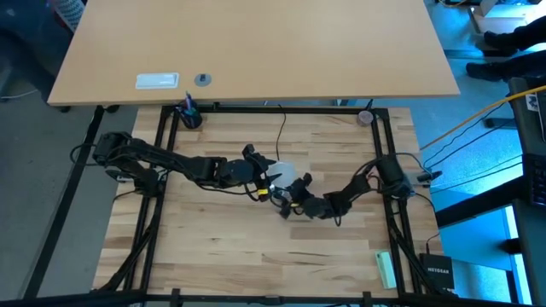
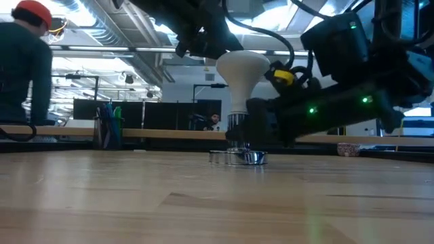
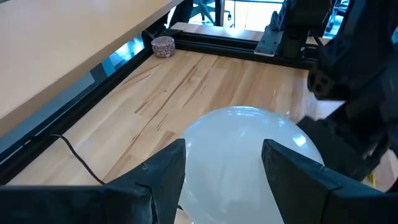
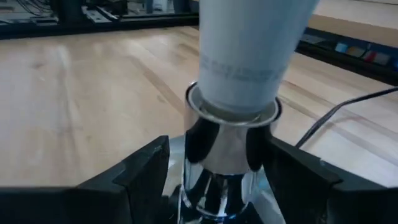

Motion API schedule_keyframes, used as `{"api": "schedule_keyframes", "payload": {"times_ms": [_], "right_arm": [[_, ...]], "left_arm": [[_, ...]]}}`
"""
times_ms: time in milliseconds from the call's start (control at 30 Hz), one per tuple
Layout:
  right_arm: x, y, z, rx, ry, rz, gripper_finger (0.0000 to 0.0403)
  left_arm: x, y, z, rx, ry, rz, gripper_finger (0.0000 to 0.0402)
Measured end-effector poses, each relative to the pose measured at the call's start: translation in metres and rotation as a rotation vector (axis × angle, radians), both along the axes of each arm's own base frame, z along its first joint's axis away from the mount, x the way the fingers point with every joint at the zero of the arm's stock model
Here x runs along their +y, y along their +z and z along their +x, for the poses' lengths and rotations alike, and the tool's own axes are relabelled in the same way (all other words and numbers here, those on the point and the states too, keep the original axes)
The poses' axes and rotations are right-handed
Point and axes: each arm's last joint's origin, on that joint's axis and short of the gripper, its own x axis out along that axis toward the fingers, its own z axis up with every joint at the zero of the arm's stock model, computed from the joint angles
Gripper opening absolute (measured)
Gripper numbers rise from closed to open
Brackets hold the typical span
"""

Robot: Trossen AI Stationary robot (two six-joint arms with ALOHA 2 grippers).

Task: Screw lightbulb
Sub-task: Insert the lightbulb on the lamp

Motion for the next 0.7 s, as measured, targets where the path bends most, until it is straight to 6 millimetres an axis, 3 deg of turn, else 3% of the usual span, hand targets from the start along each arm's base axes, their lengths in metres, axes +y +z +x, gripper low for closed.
{"api": "schedule_keyframes", "payload": {"times_ms": [233, 467, 700], "right_arm": [[-0.014, -0.002, 0.009, 0.002, -0.028, 0.003, 0.0252], [-0.014, -0.003, 0.008, -0.004, -0.021, 0.024, 0.0186], [-0.014, -0.003, 0.007, -0.004, -0.03, 0.021, 0.0181]], "left_arm": [[0.0, -0.001, 0.0, 0.0, 0.008, -0.016, 0.0202], [-0.003, 0.0, 0.0, -0.004, 0.002, -0.018, 0.0202], [-0.003, 0.0, 0.0, -0.004, 0.002, -0.019, 0.0202]]}}
